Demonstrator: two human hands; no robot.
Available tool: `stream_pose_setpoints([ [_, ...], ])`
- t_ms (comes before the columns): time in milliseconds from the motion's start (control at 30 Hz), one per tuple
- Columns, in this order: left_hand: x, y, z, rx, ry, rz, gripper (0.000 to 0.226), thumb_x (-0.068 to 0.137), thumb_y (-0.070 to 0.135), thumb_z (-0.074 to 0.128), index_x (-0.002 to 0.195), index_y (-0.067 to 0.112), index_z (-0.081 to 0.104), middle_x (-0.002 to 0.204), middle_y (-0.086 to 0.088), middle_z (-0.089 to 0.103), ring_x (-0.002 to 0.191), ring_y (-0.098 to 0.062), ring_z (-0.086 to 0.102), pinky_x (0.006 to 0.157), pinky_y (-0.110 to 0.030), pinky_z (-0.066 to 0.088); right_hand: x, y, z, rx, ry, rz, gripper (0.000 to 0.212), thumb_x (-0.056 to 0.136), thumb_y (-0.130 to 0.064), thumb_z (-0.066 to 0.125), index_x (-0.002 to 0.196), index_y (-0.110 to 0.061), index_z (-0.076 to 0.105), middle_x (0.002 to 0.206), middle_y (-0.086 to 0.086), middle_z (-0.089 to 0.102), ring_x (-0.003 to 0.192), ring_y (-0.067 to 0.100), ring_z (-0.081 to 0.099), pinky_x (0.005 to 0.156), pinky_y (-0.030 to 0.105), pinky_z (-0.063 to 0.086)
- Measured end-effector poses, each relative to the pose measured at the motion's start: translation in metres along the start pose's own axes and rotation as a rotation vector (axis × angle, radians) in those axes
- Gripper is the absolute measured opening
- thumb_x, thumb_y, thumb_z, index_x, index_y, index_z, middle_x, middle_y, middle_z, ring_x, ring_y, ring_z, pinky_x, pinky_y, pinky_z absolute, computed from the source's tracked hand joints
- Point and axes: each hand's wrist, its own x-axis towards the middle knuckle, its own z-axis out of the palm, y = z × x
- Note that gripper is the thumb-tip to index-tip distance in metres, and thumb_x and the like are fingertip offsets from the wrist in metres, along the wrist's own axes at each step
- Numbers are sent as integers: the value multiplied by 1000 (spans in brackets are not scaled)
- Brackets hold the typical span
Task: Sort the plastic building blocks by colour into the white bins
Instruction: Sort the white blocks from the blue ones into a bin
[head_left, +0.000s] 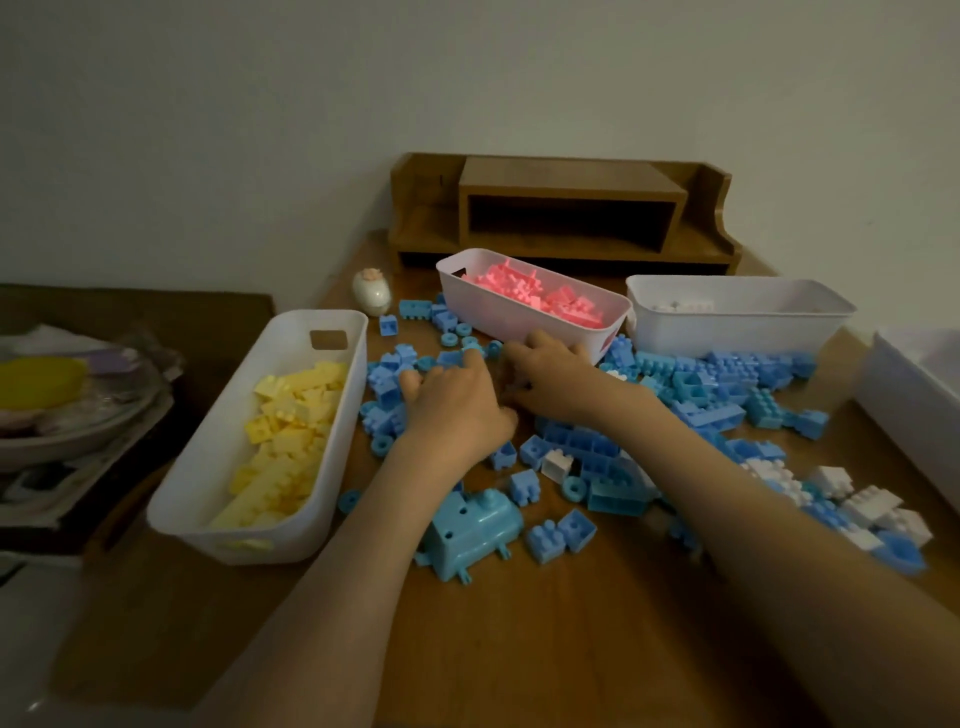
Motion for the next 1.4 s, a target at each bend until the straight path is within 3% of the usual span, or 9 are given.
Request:
stream_pose_setpoints([
  [200, 0, 5, 2, -75, 83, 88, 27, 91, 41, 40, 80, 18, 50, 79, 2, 45, 92, -22, 47, 77, -38, 21, -25, 10, -6, -2, 34, 70, 18, 91, -30, 49, 79, -23, 39, 95, -2, 48, 97, 20, 45, 92, 38, 24],
  [367, -1, 11, 1, -109, 34, 192, 38, 95, 47, 36, 85, 17, 56, 81, 0, 55, 84, -20, 47, 79, -39, 22, -43, 25, -4, 18, 68, 25, 49, 93, -33, 50, 138, -35, 31, 141, -2, 36, 129, 23, 32, 103, 43, 18],
  [533, -2, 8, 3, -152, 70, 201, 23, 96, 30, 37, 75, 20, 37, 70, 3, 43, 70, -19, 40, 82, -38, 25, -44, 22, 9, 53, -20, -38, 41, 100, -33, 30, 141, -41, 30, 144, -10, 38, 134, 18, 22, 112, 47, 7],
  [667, -6, 8, 0, -226, -14, 257, 3, 95, 16, 38, 94, 17, 36, 74, -1, 47, 66, -16, 38, 83, -37, 29, -45, 23, 9, 43, 122, -25, 20, 97, -33, 42, 107, -20, 52, 101, -5, 51, 116, 19, 39, 106, 39, 13],
  [800, -12, 11, -7, -272, -108, 374, 15, 95, 20, 44, 109, 21, 45, 90, -5, 61, 85, -22, 49, 82, -34, 28, -51, 32, 2, 135, 204, -31, 10, 92, -26, 52, 99, -19, 51, 107, 1, 59, 109, 18, 49, 97, 31, 21],
  [967, -18, 13, -14, -339, -225, 469, 32, 85, 47, 62, 106, 26, 53, 88, 14, 53, 84, -10, 50, 77, -32, 33, -66, 49, -14, 427, 331, -19, 36, 86, -6, 52, 119, -14, 40, 114, 5, 45, 97, 19, 47, 74, 26, 42],
  [1100, -17, 8, -12, -257, -411, 500, 45, 69, 63, 68, 92, 30, 48, 96, 13, 46, 92, -9, 44, 79, -31, 38, -71, 61, -21, 383, 148, 4, 38, 84, 3, 45, 111, -22, 52, 108, -7, 38, 91, 10, 41, 78, 25, 33],
  [1233, -16, 7, -11, -191, -401, 510, 35, 72, 59, 68, 80, 34, 44, 91, 12, 42, 94, -12, 40, 81, -33, 33, -76, 60, -21, 396, -113, -32, 17, 86, -16, 61, 99, -27, 57, 108, -6, 48, 97, 15, 50, 83, 30, 43],
  [1400, -12, 6, -7, -133, -294, 461, 32, 77, 63, 61, 87, 33, 52, 95, 11, 43, 100, -11, 37, 91, -36, 29, -76, 59, -20, 388, -132, -22, 19, 83, -27, 68, 98, -24, 56, 103, -9, 51, 99, 15, 50, 85, 32, 43],
])
